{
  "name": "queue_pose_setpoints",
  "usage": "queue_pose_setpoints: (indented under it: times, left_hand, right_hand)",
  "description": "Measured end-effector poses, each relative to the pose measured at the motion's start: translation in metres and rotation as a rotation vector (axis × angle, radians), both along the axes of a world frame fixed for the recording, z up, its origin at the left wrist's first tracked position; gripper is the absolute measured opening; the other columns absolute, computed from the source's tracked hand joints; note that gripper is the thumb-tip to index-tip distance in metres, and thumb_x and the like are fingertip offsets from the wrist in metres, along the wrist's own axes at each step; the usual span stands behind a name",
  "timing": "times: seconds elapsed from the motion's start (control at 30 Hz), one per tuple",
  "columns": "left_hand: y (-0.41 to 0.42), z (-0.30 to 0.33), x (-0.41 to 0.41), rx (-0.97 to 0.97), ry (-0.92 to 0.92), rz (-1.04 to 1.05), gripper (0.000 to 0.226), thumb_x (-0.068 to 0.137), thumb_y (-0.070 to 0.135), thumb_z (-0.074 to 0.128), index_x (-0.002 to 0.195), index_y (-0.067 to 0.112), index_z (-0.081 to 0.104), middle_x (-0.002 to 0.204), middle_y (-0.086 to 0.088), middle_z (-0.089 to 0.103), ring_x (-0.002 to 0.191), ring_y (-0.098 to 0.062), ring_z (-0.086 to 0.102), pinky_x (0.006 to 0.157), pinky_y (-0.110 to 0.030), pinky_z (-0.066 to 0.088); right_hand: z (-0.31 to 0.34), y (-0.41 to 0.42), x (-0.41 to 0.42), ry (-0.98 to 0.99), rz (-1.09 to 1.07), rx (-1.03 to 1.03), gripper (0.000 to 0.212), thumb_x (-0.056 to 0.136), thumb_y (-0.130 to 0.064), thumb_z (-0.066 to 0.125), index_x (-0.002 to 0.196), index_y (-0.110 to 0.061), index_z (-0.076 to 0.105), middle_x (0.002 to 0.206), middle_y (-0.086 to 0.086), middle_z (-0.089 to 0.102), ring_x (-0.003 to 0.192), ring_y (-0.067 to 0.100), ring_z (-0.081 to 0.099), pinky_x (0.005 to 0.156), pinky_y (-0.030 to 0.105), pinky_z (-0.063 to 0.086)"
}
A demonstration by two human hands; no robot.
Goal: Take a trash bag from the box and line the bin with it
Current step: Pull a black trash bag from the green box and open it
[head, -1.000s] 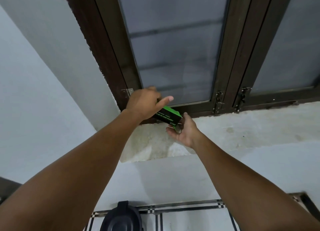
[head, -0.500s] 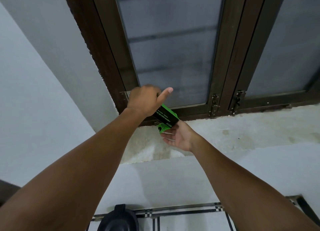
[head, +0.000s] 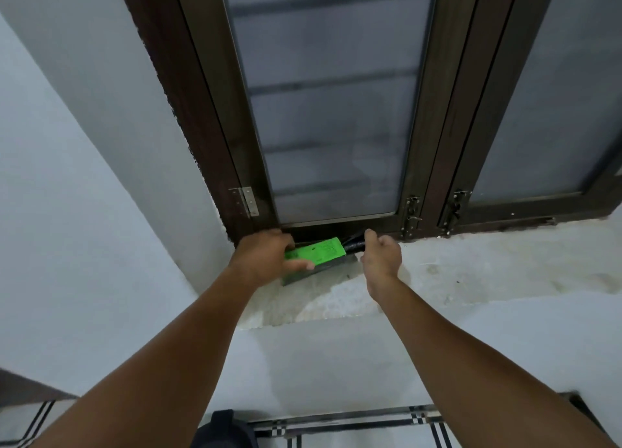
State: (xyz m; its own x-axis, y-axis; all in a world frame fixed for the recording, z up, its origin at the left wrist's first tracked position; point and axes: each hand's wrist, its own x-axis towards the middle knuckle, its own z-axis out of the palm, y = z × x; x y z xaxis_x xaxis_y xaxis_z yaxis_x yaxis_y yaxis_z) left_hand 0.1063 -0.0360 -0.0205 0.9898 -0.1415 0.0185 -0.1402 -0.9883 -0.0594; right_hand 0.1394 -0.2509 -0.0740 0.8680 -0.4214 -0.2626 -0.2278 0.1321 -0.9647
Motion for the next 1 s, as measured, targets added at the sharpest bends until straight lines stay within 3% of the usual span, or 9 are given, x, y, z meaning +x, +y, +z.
queue_pose_setpoints:
  times: [0.07, 0.17, 0.3, 0.4, 0.47, 0.6, 0.7, 0.87, 1.0]
  left_hand:
    - [-0.003, -0.007, -0.002, -0.037, 0.062, -0.031, 0.083, 0.07, 0.089, 0.055, 0.126, 0.029, 0.064, 0.111, 0.003, 0.063, 0.097, -0.018, 0.062, 0.079, -0.033, 0.052]
    - [-0.012, -0.023, -0.004, -0.044, 0.123, -0.07, 0.095, 0.068, 0.087, 0.06, 0.146, 0.032, 0.047, 0.129, 0.001, 0.057, 0.115, -0.022, 0.056, 0.09, -0.037, 0.051]
    - [-0.023, -0.05, -0.006, -0.001, 0.063, -0.051, 0.083, 0.085, 0.066, 0.06, 0.154, 0.027, 0.034, 0.148, -0.003, 0.045, 0.134, -0.026, 0.042, 0.106, -0.043, 0.042]
    - [-0.024, -0.051, -0.002, 0.006, -0.008, -0.061, 0.063, 0.091, 0.052, 0.061, 0.145, 0.025, 0.044, 0.142, -0.002, 0.054, 0.129, -0.024, 0.049, 0.105, -0.042, 0.039]
    - [-0.023, -0.048, 0.001, 0.052, -0.018, -0.051, 0.057, 0.091, 0.051, 0.062, 0.14, 0.025, 0.047, 0.135, -0.002, 0.06, 0.122, -0.025, 0.055, 0.101, -0.041, 0.039]
    - [-0.012, -0.045, 0.0, 0.177, -0.022, 0.017, 0.064, 0.089, 0.05, 0.066, 0.142, 0.023, 0.042, 0.13, -0.006, 0.059, 0.117, -0.028, 0.053, 0.099, -0.044, 0.039]
    - [-0.005, -0.048, -0.001, 0.149, 0.021, 0.049, 0.069, 0.084, 0.049, 0.071, 0.14, 0.022, 0.041, 0.132, -0.006, 0.055, 0.119, -0.028, 0.051, 0.098, -0.042, 0.041]
    - [-0.003, -0.045, 0.005, -0.125, 0.103, 0.051, 0.052, 0.081, 0.053, 0.074, 0.122, 0.026, 0.056, 0.122, 0.0, 0.053, 0.111, -0.022, 0.052, 0.09, -0.038, 0.048]
    - [-0.009, -0.034, 0.009, -0.679, 0.03, 0.153, 0.027, 0.095, 0.049, 0.06, 0.098, 0.024, 0.07, 0.103, 0.002, 0.059, 0.093, -0.016, 0.059, 0.083, -0.038, 0.053]
  right_hand:
    - [0.003, -0.003, 0.002, 0.012, -0.013, -0.017, 0.032, 0.092, -0.024, 0.06, 0.068, -0.014, 0.041, 0.065, 0.006, 0.048, 0.056, 0.023, 0.045, 0.052, 0.033, 0.036]
    - [0.003, -0.004, 0.003, 0.088, 0.101, 0.139, 0.027, 0.099, -0.026, 0.062, 0.081, -0.011, 0.049, 0.076, 0.015, 0.066, 0.048, 0.02, 0.06, 0.043, 0.025, 0.049]
    - [0.0, 0.004, -0.001, 0.174, 0.217, 0.17, 0.024, 0.101, -0.03, 0.061, 0.091, -0.01, 0.053, 0.087, 0.017, 0.07, 0.055, 0.02, 0.064, 0.055, 0.027, 0.059]
    - [-0.001, 0.003, -0.005, 0.164, 0.237, 0.094, 0.022, 0.103, -0.03, 0.058, 0.1, -0.008, 0.058, 0.076, 0.015, 0.068, 0.049, 0.014, 0.057, 0.045, 0.022, 0.053]
    - [0.0, 0.0, -0.005, 0.12, 0.163, 0.047, 0.019, 0.103, -0.027, 0.057, 0.096, -0.009, 0.059, 0.08, 0.011, 0.068, 0.05, 0.012, 0.059, 0.044, 0.019, 0.049]
    - [0.005, -0.004, -0.001, 0.013, -0.038, -0.024, 0.025, 0.097, -0.022, 0.057, 0.075, -0.015, 0.047, 0.079, 0.008, 0.06, 0.053, 0.016, 0.06, 0.051, 0.026, 0.047]
    - [0.011, -0.002, 0.002, -0.043, -0.081, -0.021, 0.019, 0.094, -0.018, 0.061, 0.082, -0.013, 0.046, 0.081, 0.01, 0.059, 0.052, 0.015, 0.063, 0.055, 0.029, 0.051]
    - [0.019, 0.017, 0.009, -0.116, 0.066, 0.188, 0.017, 0.093, -0.004, 0.064, 0.098, -0.011, 0.049, 0.098, 0.022, 0.066, 0.051, 0.022, 0.068, 0.054, 0.03, 0.061]
    - [0.018, 0.034, 0.009, -0.114, 0.267, 0.269, 0.025, 0.09, -0.004, 0.075, 0.106, -0.004, 0.056, 0.116, 0.029, 0.065, 0.073, 0.025, 0.075, 0.07, 0.033, 0.064]
